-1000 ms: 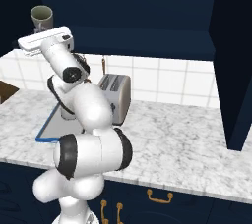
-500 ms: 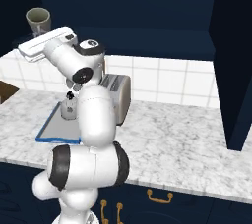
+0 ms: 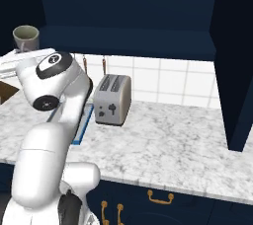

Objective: Pick the kettle from the counter and place it on the tray. Then pick the mug from the cabinet and place it on the tray. Then close the cabinet doors.

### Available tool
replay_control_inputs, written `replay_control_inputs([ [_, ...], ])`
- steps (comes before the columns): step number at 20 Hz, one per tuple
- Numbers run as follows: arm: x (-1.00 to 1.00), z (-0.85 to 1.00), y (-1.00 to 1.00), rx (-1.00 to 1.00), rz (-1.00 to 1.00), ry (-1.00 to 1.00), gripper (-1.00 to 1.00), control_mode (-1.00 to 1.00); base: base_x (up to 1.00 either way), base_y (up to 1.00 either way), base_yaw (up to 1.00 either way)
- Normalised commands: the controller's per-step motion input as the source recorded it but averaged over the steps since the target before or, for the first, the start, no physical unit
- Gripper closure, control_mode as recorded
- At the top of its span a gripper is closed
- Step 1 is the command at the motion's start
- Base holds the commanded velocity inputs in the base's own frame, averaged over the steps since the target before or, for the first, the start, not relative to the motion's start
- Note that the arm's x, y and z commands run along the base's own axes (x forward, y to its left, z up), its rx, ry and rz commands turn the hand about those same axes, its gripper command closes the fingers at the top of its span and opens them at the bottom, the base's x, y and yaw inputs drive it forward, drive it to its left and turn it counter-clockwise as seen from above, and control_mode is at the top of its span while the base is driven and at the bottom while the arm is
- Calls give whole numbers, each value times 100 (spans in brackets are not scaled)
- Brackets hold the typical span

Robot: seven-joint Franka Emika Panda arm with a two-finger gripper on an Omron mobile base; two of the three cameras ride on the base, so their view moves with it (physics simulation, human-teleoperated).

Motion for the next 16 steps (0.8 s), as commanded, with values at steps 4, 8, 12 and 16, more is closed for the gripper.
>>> replay_control_inputs([
  [4,-29,-48,-47,-3,31,17,100,-100,0,0,0],
  [8,1,-54,-34,-11,41,36,100,-100,0,0,0],
  [12,2,-58,-3,-10,17,29,100,-100,0,0,0],
  [16,0,-42,37,-2,-18,12,100,-100,0,0,0],
])
